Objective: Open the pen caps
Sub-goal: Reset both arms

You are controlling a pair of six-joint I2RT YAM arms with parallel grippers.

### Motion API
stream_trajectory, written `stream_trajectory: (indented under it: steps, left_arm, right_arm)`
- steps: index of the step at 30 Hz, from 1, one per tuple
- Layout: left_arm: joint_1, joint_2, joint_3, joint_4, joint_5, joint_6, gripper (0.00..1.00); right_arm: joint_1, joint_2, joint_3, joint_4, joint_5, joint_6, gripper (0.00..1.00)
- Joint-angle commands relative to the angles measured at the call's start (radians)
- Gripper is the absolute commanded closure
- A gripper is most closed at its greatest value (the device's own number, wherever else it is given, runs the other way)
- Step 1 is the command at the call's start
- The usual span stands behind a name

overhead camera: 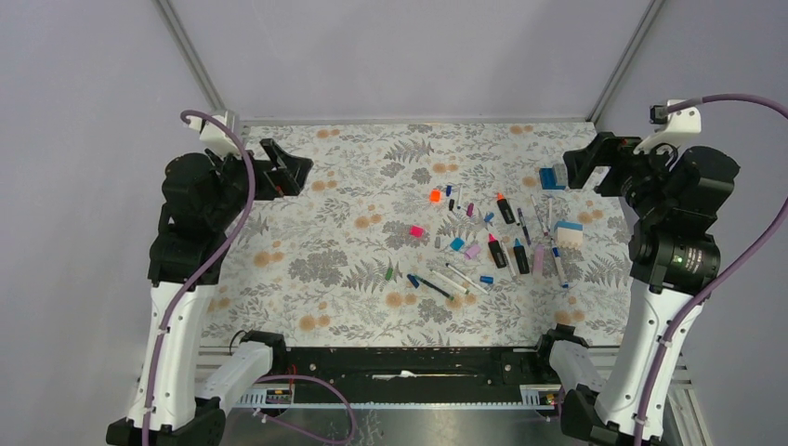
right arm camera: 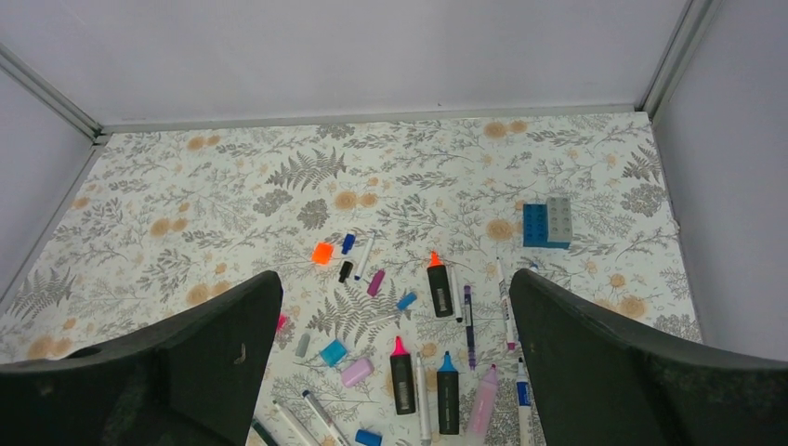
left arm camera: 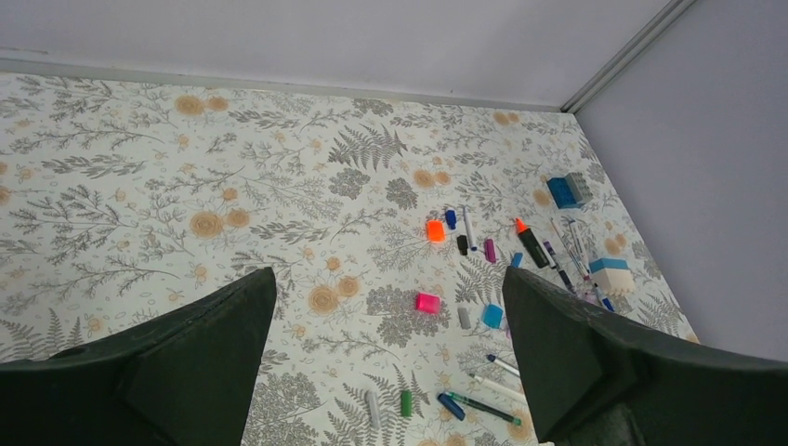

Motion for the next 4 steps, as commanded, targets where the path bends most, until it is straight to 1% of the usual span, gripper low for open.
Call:
stream_trajectory:
  steps: [1,4]
  left_arm:
    - [0.003,-0.018,-0.008,0.07,0.012,0.023,0.01]
    - [0.003,-0.015,-0.01,0.072,0.015,0.021,0.01]
  right_arm:
    - [-0.015,-0.019,-0.011,0.025,-0.018,0.021,0.0]
    - [-0.016,-0.026,-0.021,0.025,-0.019,0.018,0.0]
